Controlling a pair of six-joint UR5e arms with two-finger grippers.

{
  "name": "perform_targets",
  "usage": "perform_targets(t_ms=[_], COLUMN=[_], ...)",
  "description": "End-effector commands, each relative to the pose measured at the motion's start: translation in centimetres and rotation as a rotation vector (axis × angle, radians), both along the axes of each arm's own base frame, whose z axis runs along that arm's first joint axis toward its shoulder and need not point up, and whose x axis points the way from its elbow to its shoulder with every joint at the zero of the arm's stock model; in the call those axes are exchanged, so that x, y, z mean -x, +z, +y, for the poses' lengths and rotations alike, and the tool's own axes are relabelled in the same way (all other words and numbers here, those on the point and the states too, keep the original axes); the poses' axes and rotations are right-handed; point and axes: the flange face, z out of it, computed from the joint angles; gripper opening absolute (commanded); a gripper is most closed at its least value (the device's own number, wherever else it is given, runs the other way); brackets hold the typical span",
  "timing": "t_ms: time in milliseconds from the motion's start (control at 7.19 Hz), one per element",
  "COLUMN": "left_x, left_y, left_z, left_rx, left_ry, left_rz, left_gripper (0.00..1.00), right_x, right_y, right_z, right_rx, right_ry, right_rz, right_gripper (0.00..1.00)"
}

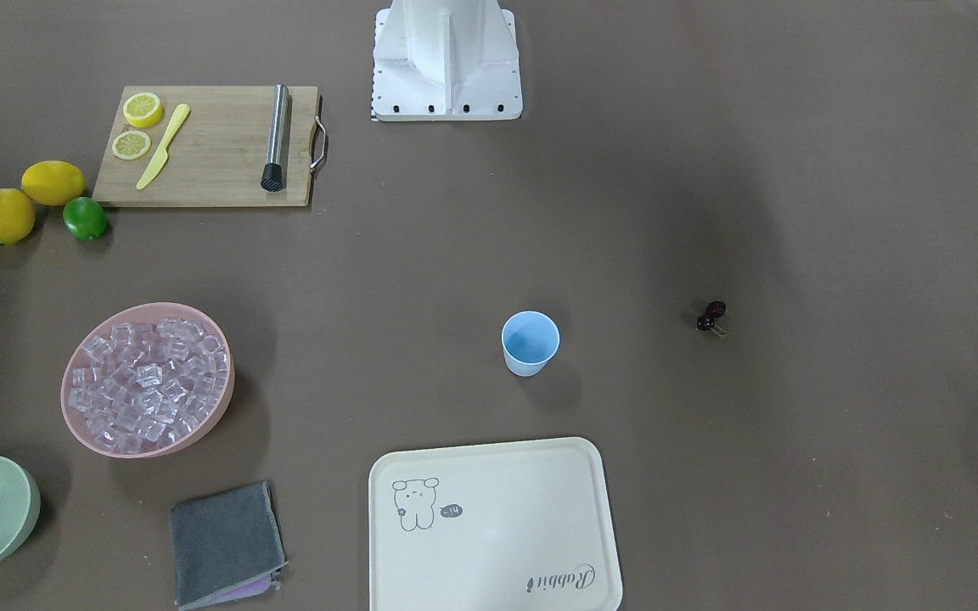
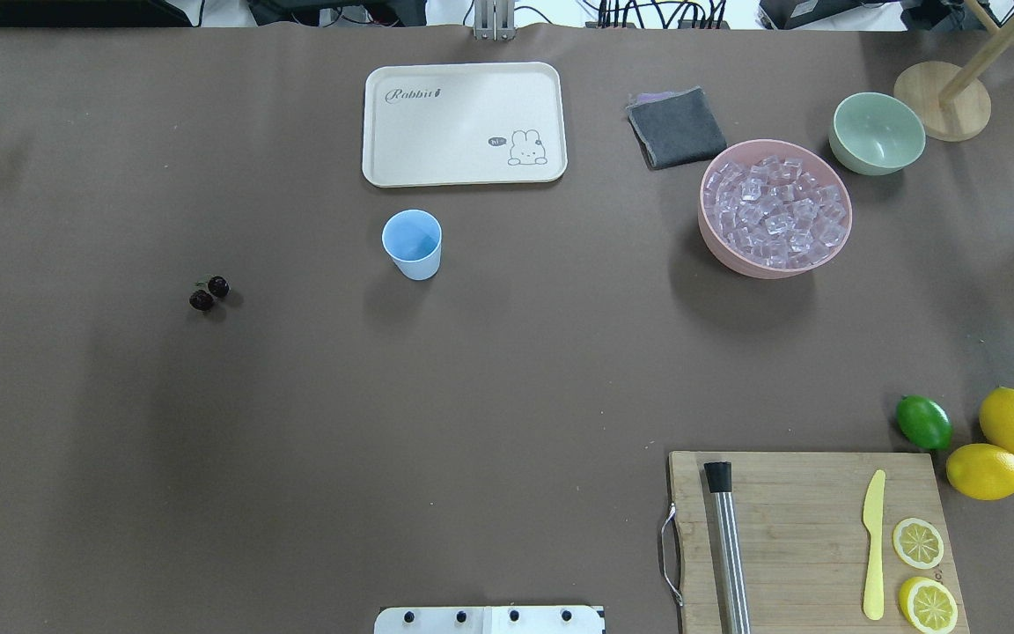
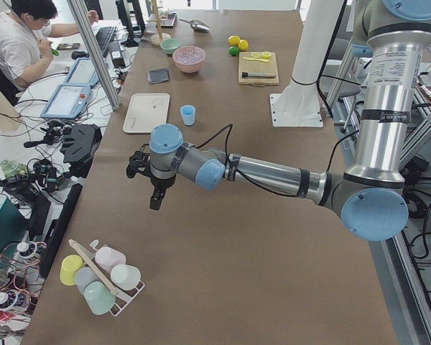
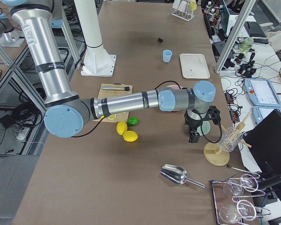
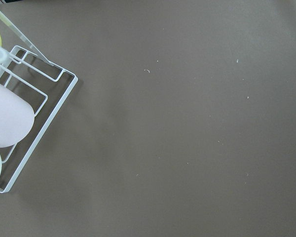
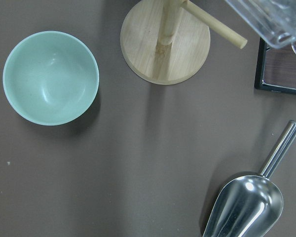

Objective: Put ice and cherries in cup

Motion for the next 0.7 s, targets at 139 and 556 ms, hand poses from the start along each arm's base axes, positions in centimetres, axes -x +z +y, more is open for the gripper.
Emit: perform_targets(t_ms=[139, 556], left_x=[-0.1, 0.0], left_y=[0.2, 0.0], left_z=[-0.5, -0.5], left_rx=[0.003, -0.001], left_ry=[-0.001, -0.002], left_rz=[-0.006, -0.007], left_gripper=[0.97, 0.97], right_x=[0.1, 0.8], right_y=[-0.5, -2.3], right_z=[-0.5, -0.9], right_rx=[-0.008, 0.007], right_ry=[0.0, 0.025], right_rz=[0.002, -0.05], right_gripper=[0.99, 0.99])
